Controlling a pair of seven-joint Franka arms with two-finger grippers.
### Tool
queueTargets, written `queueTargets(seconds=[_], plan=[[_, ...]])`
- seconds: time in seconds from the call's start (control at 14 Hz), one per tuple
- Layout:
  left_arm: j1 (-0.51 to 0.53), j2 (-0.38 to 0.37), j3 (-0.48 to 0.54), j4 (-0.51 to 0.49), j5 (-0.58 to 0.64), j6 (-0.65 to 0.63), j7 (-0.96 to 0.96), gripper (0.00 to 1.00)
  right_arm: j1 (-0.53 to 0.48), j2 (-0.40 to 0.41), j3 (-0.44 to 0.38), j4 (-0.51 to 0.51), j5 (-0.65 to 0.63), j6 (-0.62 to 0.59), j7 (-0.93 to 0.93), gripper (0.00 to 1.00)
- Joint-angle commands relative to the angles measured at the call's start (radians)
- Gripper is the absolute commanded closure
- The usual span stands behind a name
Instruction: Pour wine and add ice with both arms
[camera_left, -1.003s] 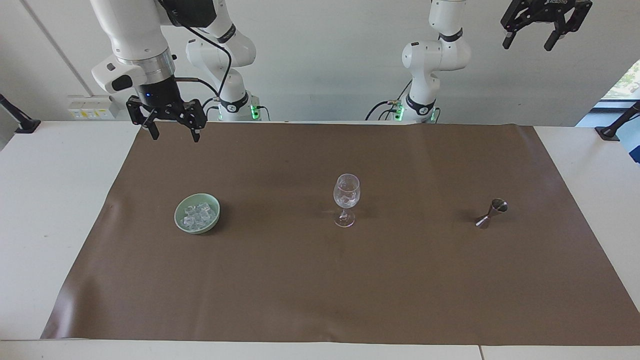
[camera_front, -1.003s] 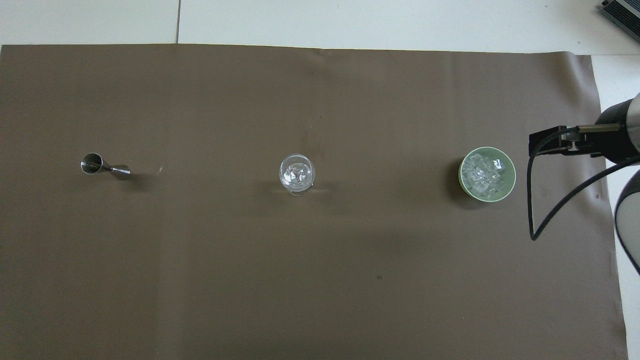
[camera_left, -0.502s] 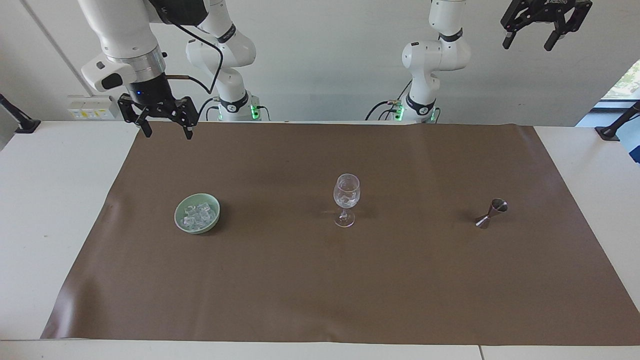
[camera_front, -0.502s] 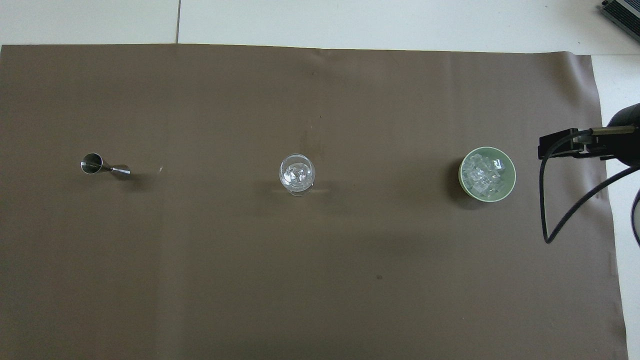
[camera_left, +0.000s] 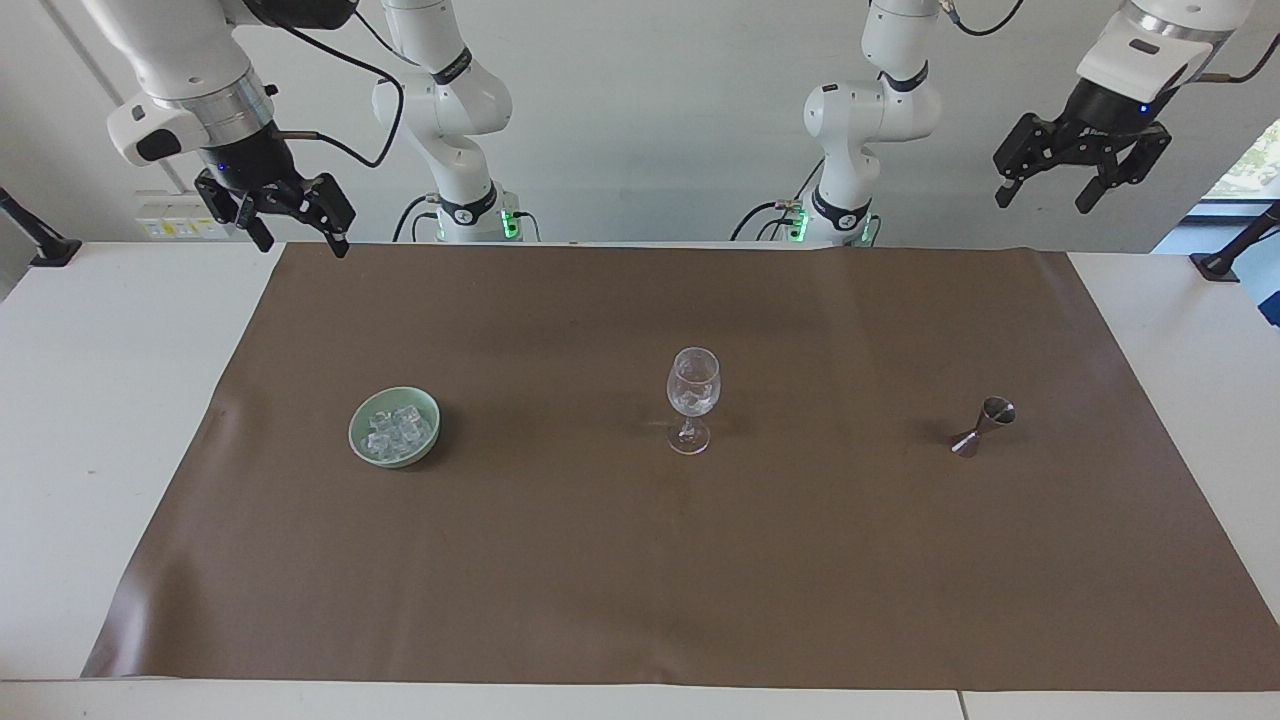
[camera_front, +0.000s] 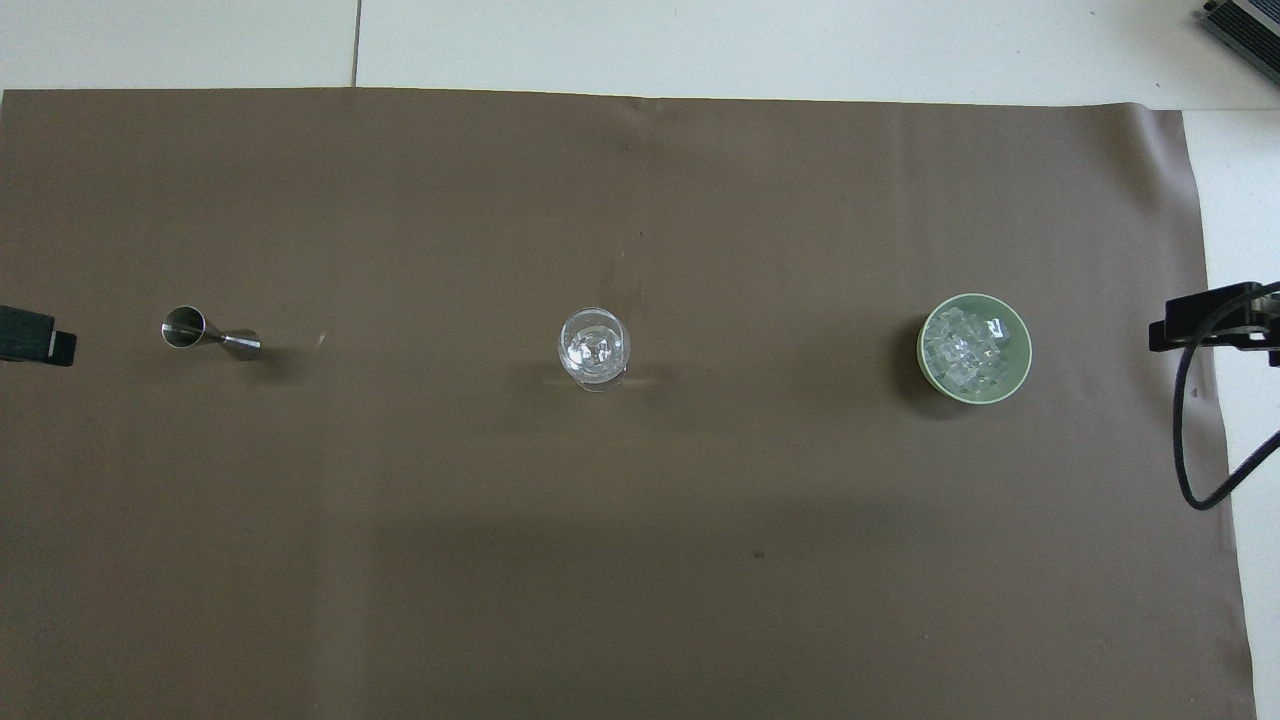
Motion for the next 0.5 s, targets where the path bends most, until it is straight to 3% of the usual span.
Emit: queueTargets(seconds=[0.0,0.43], plan=[[0.009,-0.048,-0.005,-0.086,-0.009,0.05,-0.01,0.0,-0.009,-0.033,0.005,-0.037,0.008,-0.003,-0.015,0.0],[0.018,-0.051,-0.005,-0.103,-0.009,0.074,-0.01,0.0,0.017,-0.033,-0.009,-0.035,0.007,-0.022,-0.012,0.0]])
